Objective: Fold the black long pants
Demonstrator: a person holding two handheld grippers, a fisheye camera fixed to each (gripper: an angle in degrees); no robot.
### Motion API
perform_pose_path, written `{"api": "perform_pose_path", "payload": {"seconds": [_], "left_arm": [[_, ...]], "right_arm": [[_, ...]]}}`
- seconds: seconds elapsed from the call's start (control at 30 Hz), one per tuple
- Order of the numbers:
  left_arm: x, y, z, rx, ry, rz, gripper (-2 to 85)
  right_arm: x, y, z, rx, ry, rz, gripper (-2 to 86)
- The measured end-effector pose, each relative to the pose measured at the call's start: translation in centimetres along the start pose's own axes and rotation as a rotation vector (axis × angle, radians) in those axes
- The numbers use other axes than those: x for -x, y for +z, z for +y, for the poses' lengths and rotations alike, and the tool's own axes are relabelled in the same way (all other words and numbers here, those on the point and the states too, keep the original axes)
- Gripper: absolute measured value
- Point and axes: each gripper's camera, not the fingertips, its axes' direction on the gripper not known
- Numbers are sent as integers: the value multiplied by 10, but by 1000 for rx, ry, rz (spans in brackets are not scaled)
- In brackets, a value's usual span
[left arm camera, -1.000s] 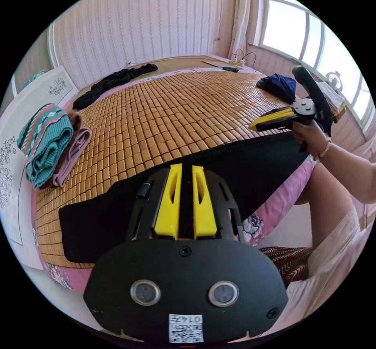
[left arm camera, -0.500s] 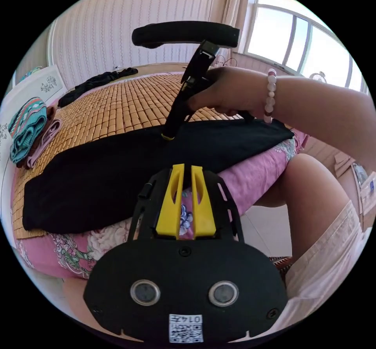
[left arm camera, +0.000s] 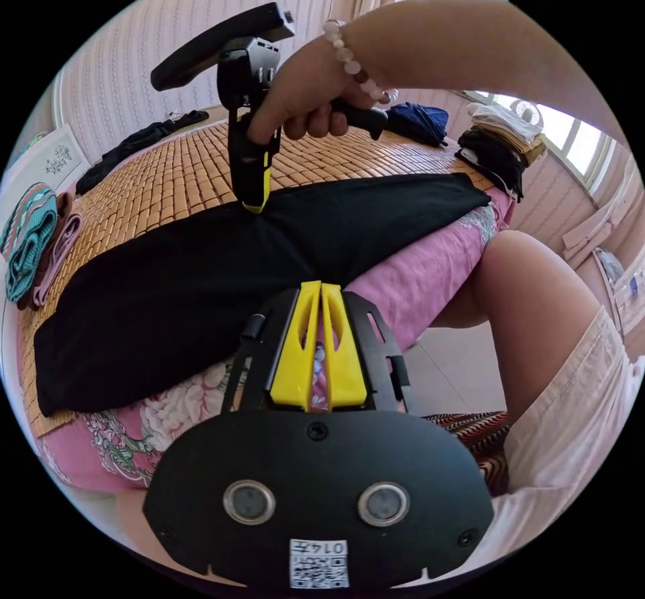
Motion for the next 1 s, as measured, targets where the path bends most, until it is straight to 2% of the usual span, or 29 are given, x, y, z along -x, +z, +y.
{"api": "perform_pose_path", "payload": {"seconds": [0.13,0.23,0.33,0.43,0.5,0.57,0.67,0.83,0.9,0.97,1.0], "left_arm": [[0,0,4,0,0,1,-10],[0,-4,11,-40,4,8,-9],[0,-15,13,-77,13,17,-6],[-2,-25,11,-106,38,47,11],[-3,-28,10,-128,48,43,48],[-4,-31,10,-150,50,7,64],[2,-26,9,-130,16,-7,70],[9,-15,9,-65,-13,-17,70],[10,-15,8,-64,-12,-31,70],[11,-16,8,-71,-23,-44,70],[11,-16,8,-71,-22,-46,69]], "right_arm": [[-7,3,4,14,-3,-21,-5],[-24,-1,40,-140,57,-86,-4],[-52,-9,131,-410,252,-119,-1],[-86,11,247,-525,529,-116,8],[-103,32,317,-531,727,-91,24],[-115,63,400,-534,935,-74,89],[-123,101,471,-471,1134,-56,138],[-136,139,520,-483,1217,-101,152],[-142,149,526,-483,1219,-123,138],[-151,169,527,-438,1193,-258,103],[-152,172,529,-435,1208,-260,93]]}}
